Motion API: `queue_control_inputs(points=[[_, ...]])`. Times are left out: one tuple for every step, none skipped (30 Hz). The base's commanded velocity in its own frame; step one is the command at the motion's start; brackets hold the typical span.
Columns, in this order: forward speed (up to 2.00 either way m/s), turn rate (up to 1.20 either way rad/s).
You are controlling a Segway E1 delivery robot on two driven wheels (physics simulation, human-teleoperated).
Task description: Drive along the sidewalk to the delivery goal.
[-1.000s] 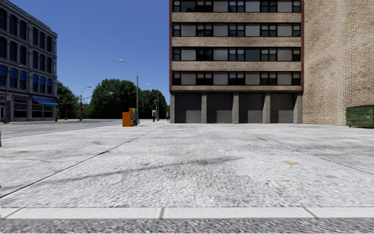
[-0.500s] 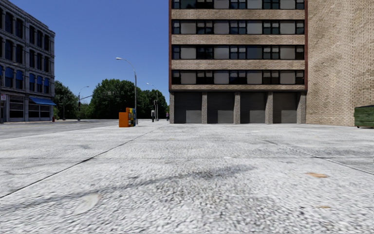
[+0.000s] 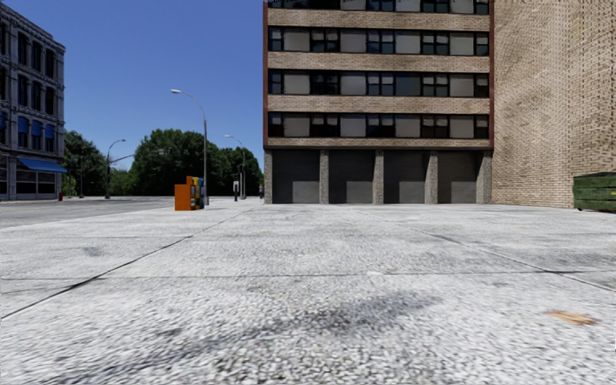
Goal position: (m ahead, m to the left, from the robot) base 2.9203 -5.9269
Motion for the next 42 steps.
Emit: queue_control_inputs(points=[[1.32, -0.71], [1.32, -0.71], [1.32, -0.80], [1.32, -0.83], [1.32, -0.83], [1.32, -0.83], [1.32, -0.83], [1.32, -0.83], [1.32, -0.83], [1.32, -0.81], [1.32, -0.35], [1.32, -0.12], [1.32, -0.12], [1.32, -0.01], [1.32, 0.00], [1.32, 0.00], [1.32, 0.00], [1.32, 0.00], [1.32, 0.00], [1.32, 0.00], [1.32, 0.00], [1.32, 0.00], [1.32, 0.00], [1.32, 0.00], [1.32, 0.00], [1.32, 0.00], [1.32, 0.00], [1.32, 0.00], [1.32, -0.03], [1.32, -0.03], [1.32, -0.19], [1.32, -0.36], [1.32, -0.55], [1.32, -0.68], [1.32, -0.68], [1.32, -0.77], [1.32, -0.83], [1.32, -0.85], [1.32, -0.86], [1.32, -0.86], [1.32, -0.86], [1.32, -0.86]])
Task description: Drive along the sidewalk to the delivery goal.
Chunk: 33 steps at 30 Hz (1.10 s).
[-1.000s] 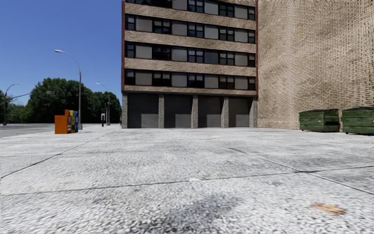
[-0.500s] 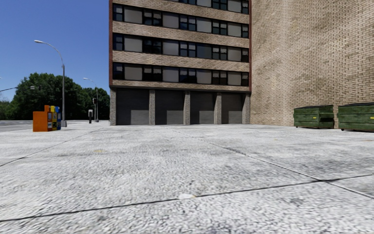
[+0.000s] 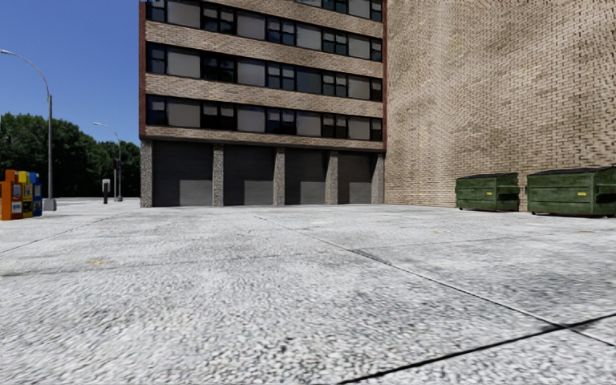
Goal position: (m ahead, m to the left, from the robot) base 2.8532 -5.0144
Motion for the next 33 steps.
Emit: queue_control_inputs(points=[[1.32, -0.86], [1.32, -0.86], [1.32, -0.86], [1.32, -0.86], [1.32, -0.86], [1.32, -0.86], [1.32, -0.86], [1.32, -0.86], [1.32, -0.86], [1.32, -0.86], [1.32, -0.86], [1.32, -0.86], [1.32, -0.86], [1.32, -0.86], [1.32, -0.86], [1.32, -0.86], [1.32, -0.86], [1.32, -0.86], [1.32, -0.86], [1.32, -0.86], [1.32, -0.86], [1.32, -0.86], [1.32, -0.86], [1.32, -0.86], [1.32, -0.86], [1.32, -0.86], [1.32, -0.86], [1.32, -0.86], [1.32, -0.86], [1.32, -0.86], [1.32, -0.86], [1.32, -0.86], [1.32, -0.86]])
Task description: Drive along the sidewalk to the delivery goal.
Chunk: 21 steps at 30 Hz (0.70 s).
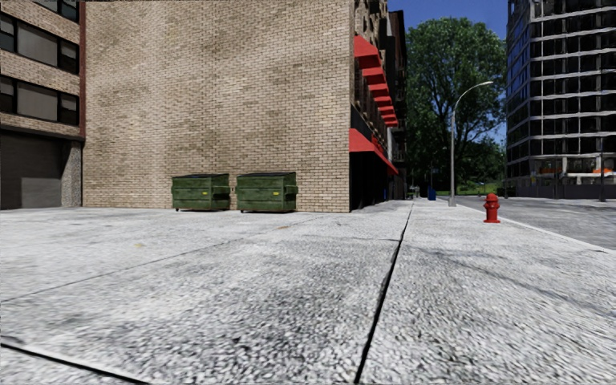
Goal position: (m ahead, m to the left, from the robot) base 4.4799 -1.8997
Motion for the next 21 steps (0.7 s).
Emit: queue_control_inputs(points=[[1.32, -0.86], [1.32, -0.86], [1.32, -0.81], [1.32, -0.07], [1.32, -0.02], [1.32, -0.02], [1.32, 0.00], [1.32, 0.00], [1.32, 0.00], [1.33, 0.00], [1.33, 0.00], [1.33, 0.00], [1.33, 0.00], [1.33, 0.00], [1.33, 0.00], [1.33, 0.00], [1.33, 0.00], [1.33, 0.00], [1.33, -0.18], [1.33, -0.62], [1.33, -0.92]])
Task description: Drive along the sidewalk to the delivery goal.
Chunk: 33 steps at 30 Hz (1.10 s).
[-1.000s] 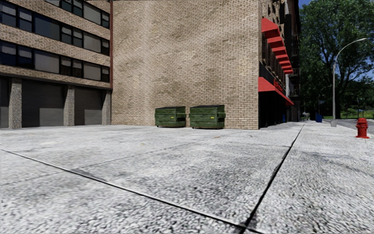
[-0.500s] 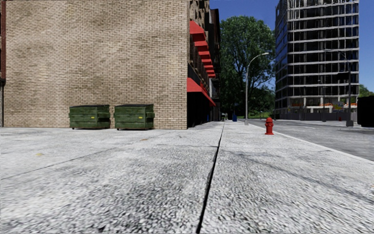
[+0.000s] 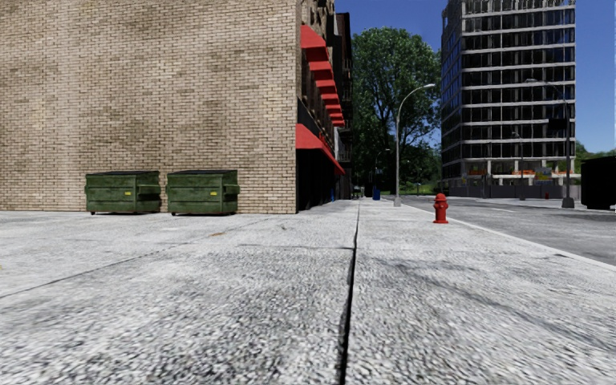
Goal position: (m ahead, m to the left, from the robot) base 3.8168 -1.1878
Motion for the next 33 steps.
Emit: queue_control_inputs(points=[[1.33, -0.92], [1.33, -1.20], [1.33, -1.20], [1.33, -1.20], [1.33, -1.20], [1.33, -1.20], [1.33, -1.20], [1.33, -1.20], [1.33, -1.20], [1.33, -1.20], [1.33, -1.20], [1.33, -1.20], [1.33, -1.20], [1.33, -1.20], [1.33, -1.20], [1.33, -1.20], [1.33, -1.20], [1.33, -1.20], [1.33, -1.20], [1.33, -1.20], [1.33, -1.09], [1.33, -1.01], [1.33, -0.99], [1.33, -0.86], [1.33, -0.86], [1.33, -0.16], [1.33, -0.06], [1.33, -0.03], [1.33, -0.02], [1.33, -0.02], [1.33, 0.00], [1.33, 0.00], [1.33, 0.00]])
